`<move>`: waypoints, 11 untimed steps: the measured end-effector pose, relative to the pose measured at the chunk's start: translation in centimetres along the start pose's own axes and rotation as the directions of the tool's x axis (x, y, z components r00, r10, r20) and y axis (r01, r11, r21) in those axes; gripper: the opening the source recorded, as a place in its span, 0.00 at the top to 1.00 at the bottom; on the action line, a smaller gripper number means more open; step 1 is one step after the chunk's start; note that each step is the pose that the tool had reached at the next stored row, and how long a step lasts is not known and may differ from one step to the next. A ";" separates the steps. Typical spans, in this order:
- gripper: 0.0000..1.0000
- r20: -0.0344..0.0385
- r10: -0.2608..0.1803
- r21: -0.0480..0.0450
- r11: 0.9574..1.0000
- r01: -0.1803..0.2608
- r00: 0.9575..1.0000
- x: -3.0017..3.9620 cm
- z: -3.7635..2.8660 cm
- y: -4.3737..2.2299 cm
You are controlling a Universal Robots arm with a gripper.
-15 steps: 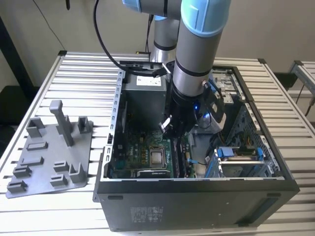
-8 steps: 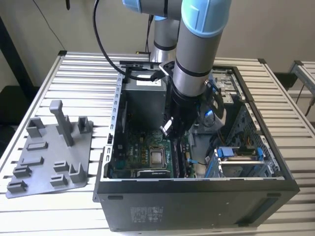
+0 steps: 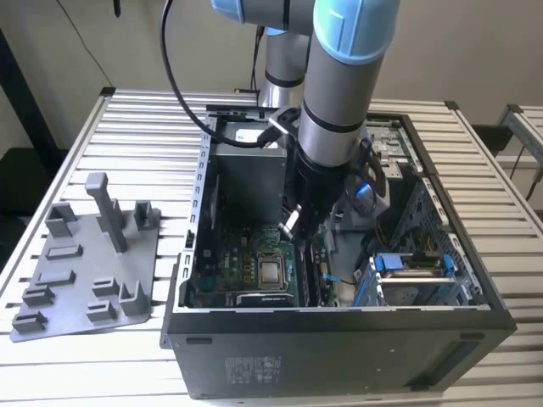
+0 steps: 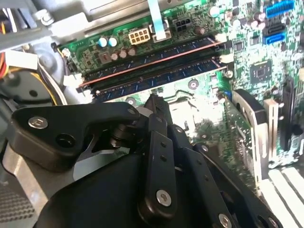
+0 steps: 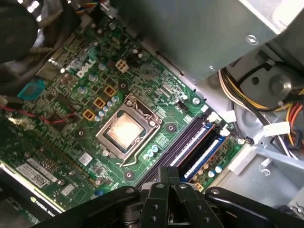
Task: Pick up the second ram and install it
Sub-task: 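Press down the second ram until it locks into place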
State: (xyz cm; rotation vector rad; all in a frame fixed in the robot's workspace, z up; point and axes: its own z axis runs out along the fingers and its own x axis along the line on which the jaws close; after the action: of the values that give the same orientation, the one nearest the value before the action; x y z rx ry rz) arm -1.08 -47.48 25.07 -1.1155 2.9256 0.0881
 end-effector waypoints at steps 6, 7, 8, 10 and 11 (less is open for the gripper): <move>0.89 -0.005 -0.109 -0.003 0.994 0.109 0.994 0.00 0.04 0.00; 0.89 -0.006 -0.126 -0.004 0.992 0.126 0.992 0.00 0.05 0.00; 0.89 -0.006 -0.144 -0.004 0.990 0.144 0.990 0.00 0.06 0.00; 0.89 -0.008 -0.181 -0.005 0.984 0.181 0.984 0.00 0.07 0.00; 0.89 -0.009 -0.198 -0.006 0.980 0.198 0.980 0.00 0.08 -0.01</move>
State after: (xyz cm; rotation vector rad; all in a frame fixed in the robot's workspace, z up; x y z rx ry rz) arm -1.08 -47.48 24.99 -1.4042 2.8039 0.0888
